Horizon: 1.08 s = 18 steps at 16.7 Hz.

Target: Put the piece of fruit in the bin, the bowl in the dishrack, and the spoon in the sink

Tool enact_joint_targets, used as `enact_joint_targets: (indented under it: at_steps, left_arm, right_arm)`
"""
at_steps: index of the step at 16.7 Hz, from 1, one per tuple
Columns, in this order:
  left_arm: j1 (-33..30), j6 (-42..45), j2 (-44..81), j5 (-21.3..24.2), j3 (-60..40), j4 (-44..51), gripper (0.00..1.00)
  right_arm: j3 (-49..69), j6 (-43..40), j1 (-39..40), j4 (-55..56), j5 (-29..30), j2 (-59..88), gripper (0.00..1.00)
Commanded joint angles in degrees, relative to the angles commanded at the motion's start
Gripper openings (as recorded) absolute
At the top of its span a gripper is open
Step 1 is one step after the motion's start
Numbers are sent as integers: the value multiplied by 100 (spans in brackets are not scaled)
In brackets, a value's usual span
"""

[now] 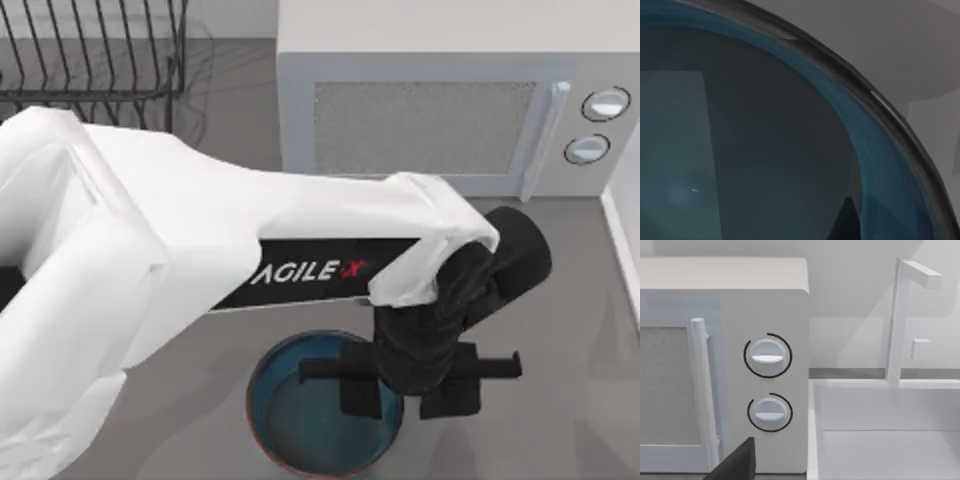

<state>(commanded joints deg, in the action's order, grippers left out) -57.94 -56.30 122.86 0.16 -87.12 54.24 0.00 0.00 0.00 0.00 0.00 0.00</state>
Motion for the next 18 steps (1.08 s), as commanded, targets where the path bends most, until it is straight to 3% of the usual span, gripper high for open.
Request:
enact_joint_targets:
  at_steps: [3, 4, 13, 18]
  left_arm:
    - [0, 0, 0, 0, 0, 0, 2]
    - [0, 0, 0, 0, 0, 0, 0]
    - [2, 5, -21, 1, -8, 17, 0]
    - [-11, -26, -181, 15, -708, 903, 0]
  right_arm:
    - [0, 0, 0, 0, 0, 0, 100]
    - [0, 0, 0, 0, 0, 0, 100]
    - [0, 0, 0, 0, 0, 0, 100]
    - [0, 0, 0, 0, 0, 0, 100]
